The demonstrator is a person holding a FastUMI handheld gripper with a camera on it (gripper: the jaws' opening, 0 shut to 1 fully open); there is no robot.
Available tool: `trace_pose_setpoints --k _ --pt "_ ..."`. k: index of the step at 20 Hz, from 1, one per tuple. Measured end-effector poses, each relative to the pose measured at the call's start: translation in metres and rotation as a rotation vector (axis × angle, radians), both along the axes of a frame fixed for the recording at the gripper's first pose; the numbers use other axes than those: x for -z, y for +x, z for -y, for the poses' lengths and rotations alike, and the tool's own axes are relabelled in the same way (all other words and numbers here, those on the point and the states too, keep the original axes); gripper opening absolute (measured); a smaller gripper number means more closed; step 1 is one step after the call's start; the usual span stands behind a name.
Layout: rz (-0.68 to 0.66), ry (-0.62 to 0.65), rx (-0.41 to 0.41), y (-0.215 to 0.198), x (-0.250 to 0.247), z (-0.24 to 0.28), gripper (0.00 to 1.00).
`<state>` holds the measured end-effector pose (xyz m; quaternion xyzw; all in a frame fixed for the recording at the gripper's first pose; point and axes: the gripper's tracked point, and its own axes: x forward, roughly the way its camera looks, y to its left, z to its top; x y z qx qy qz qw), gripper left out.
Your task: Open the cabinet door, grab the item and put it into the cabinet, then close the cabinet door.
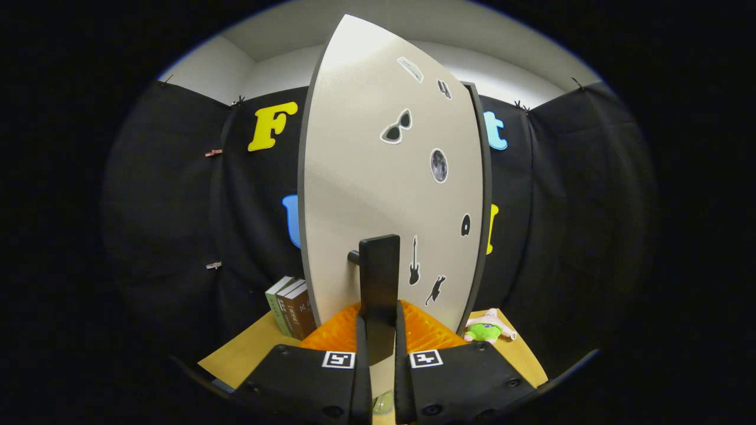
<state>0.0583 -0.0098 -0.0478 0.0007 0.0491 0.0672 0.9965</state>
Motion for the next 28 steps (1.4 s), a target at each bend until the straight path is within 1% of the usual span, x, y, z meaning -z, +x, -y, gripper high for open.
trace_pose_setpoints --k 3,9,10,11,12,14,16,17,18,24,26,28 --pt "-0.002 0.006 0.030 -0.006 -0.001 0.015 0.18" --pt "0.010 0.013 0.136 -0.014 -0.005 0.048 0.17" --pt "-0.005 0.007 0.145 -0.008 -0.006 0.055 0.17" --pt "0.002 0.013 0.159 -0.015 -0.004 0.059 0.12" --pt "0.008 0.013 0.174 -0.016 -0.007 0.064 0.12" --pt "0.041 -0.007 0.208 -0.014 -0.016 0.076 0.12" --pt "0.037 -0.055 0.233 -0.015 -0.011 0.095 0.11" --pt "0.042 -0.055 0.238 -0.017 -0.014 0.101 0.08" --pt "0.040 -0.037 0.234 -0.017 -0.015 0.104 0.06" --pt "0.055 0.012 0.241 -0.022 -0.017 0.113 0.05" --pt "0.058 0.005 0.256 -0.025 -0.015 0.121 0.05" --pt "0.064 -0.005 0.291 -0.029 -0.015 0.135 0.06"
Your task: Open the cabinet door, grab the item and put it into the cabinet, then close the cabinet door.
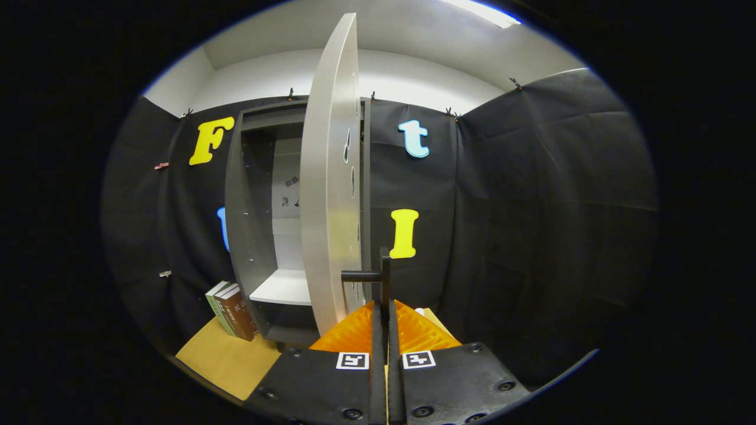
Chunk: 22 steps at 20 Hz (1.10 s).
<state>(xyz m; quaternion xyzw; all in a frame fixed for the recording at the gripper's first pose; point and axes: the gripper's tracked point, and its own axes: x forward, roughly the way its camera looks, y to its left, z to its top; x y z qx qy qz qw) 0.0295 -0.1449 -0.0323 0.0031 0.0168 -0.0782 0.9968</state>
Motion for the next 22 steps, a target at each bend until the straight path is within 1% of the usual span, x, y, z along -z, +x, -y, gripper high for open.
trace_pose_setpoints --k 2,4,6,10,12,13,15,16,19,21,22 --pt "0.010 -0.007 0.048 -0.007 -0.001 0.021 0.07" --pt "0.021 0.006 0.069 -0.011 -0.002 0.029 0.06" --pt "0.023 0.028 0.053 -0.016 -0.002 0.023 0.05" --pt "0.011 0.007 0.058 -0.023 0.003 0.024 0.05" --pt "0.019 -0.026 0.057 -0.032 0.002 0.021 0.08" --pt "0.033 -0.031 0.039 -0.036 0.001 0.015 0.11" --pt "0.046 0.002 -0.036 -0.048 0.001 -0.007 0.39" --pt "0.036 0.023 -0.059 -0.052 0.007 -0.016 0.53" --pt "0.017 0.045 -0.075 -0.050 0.027 -0.031 0.95" --pt "-0.036 0.042 -0.102 -0.045 0.055 -0.052 0.97" --pt "-0.068 0.052 -0.131 -0.044 0.068 -0.066 0.97"
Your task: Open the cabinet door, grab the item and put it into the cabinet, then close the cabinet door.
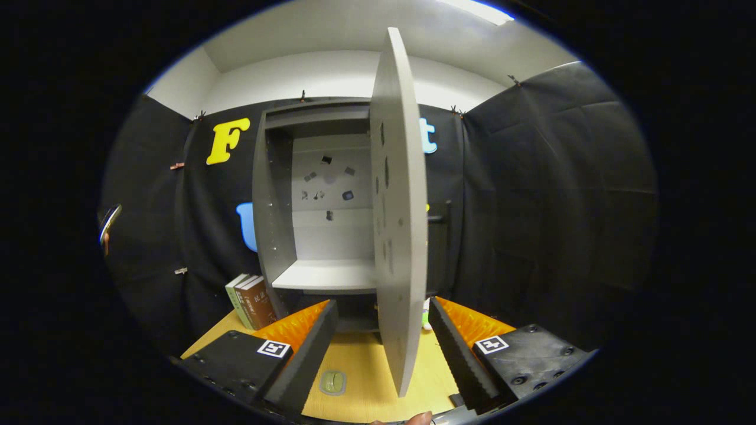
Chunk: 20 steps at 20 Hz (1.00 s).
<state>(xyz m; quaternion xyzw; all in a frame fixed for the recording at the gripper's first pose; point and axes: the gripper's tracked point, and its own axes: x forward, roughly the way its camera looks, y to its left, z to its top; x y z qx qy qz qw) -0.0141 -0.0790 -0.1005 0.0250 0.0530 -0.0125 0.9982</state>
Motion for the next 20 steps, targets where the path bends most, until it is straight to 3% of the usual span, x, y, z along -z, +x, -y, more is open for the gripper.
trace_pose_setpoints --k 10,20 --pt "-0.295 0.039 -0.169 0.052 0.156 -0.106 0.99" --pt "-0.619 -0.034 -0.183 0.104 0.334 -0.125 0.99"
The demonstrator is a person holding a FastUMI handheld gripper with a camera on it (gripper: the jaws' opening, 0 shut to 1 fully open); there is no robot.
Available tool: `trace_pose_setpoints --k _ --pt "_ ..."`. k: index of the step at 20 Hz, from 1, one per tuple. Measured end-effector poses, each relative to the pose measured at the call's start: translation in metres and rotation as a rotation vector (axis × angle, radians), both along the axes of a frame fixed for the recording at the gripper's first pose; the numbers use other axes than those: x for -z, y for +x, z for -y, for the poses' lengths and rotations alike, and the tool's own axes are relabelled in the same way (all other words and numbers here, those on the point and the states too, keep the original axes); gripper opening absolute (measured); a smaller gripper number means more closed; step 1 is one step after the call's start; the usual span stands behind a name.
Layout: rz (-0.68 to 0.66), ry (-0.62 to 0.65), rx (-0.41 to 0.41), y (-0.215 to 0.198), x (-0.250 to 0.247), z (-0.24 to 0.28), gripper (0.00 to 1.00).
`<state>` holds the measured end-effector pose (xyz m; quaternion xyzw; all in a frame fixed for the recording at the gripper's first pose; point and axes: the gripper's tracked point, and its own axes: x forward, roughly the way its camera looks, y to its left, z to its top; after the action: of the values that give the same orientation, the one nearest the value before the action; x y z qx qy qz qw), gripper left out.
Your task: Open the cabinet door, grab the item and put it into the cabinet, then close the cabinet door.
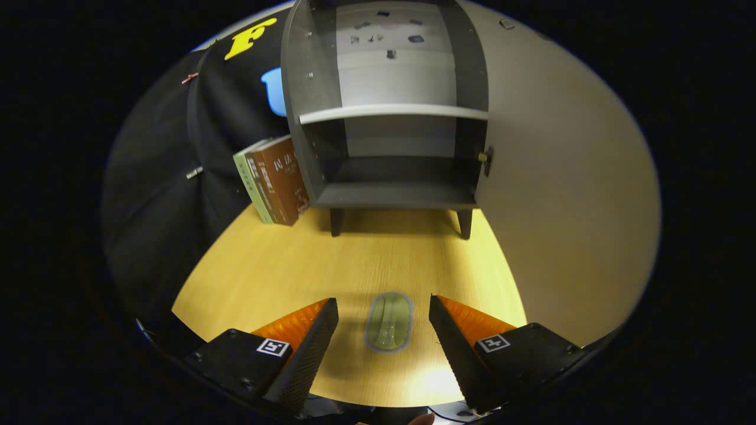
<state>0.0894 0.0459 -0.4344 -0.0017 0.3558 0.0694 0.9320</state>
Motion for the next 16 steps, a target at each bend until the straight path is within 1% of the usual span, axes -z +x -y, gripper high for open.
trace_pose_setpoints --k 3,5,6,7,8,9,12,13,14,15,16 --pt "-0.092 -0.004 0.007 0.002 0.051 0.001 0.99" --pt "-0.152 0.001 0.032 0.005 0.084 0.003 0.99" --pt "-0.173 0.000 0.045 0.005 0.096 0.003 0.96" --pt "-0.182 -0.005 0.056 0.009 0.105 0.005 0.86" --pt "-0.183 -0.013 0.064 0.011 0.111 0.007 0.81" --pt "-0.186 -0.015 0.065 0.012 0.117 0.007 0.74" --pt "-0.202 -0.032 0.079 0.016 0.121 0.010 0.41" --pt "-0.202 -0.027 0.078 0.017 0.120 0.010 0.40" --pt "-0.197 -0.046 0.097 0.017 0.111 0.015 0.30" --pt "-0.204 -0.051 0.096 0.019 0.123 0.017 0.21" --pt "-0.205 -0.054 0.096 0.016 0.118 0.019 0.21"
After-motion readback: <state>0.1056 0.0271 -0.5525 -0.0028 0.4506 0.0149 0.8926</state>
